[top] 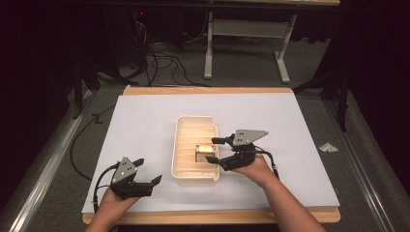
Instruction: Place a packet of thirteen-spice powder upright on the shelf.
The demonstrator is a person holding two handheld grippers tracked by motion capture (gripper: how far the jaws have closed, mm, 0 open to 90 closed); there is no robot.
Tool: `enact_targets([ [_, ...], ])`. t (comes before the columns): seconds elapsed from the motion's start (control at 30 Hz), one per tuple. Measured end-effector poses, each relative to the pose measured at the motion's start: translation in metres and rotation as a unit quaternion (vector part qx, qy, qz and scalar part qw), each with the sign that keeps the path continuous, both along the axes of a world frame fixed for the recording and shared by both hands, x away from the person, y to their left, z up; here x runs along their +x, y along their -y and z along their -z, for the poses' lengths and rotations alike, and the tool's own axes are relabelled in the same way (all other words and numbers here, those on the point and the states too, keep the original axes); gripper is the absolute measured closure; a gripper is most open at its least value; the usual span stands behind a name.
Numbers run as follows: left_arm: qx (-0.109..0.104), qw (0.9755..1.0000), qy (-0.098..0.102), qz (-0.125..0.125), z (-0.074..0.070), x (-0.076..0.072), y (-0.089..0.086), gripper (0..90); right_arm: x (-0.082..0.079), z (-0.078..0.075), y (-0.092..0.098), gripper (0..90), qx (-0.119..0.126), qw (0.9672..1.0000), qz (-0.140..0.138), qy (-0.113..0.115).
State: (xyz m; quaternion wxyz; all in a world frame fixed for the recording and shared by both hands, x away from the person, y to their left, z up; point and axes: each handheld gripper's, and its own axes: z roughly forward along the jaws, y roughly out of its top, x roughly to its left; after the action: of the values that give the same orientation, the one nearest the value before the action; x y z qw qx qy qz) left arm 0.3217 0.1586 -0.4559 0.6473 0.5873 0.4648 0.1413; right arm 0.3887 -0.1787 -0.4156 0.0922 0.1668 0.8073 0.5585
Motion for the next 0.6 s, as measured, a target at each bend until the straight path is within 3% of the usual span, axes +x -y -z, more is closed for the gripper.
enact_targets([
  [0.2,-0.001,1.0,-0.001,0.0,0.0,0.0,0.0,12.3,-0.005,-0.003,0.014,25.3,0.002,0.9996,0.026,-0.008],
  [0.4,-0.002,1.0,-0.001,-0.003,0.0,0.0,-0.001,12.4,-0.011,-0.005,0.034,24.8,-0.006,0.9976,0.069,-0.006],
  [0.6,-0.002,1.0,-0.002,-0.003,0.0,0.0,-0.001,12.4,-0.033,-0.001,0.074,21.9,-0.011,0.9902,0.139,-0.001],
])
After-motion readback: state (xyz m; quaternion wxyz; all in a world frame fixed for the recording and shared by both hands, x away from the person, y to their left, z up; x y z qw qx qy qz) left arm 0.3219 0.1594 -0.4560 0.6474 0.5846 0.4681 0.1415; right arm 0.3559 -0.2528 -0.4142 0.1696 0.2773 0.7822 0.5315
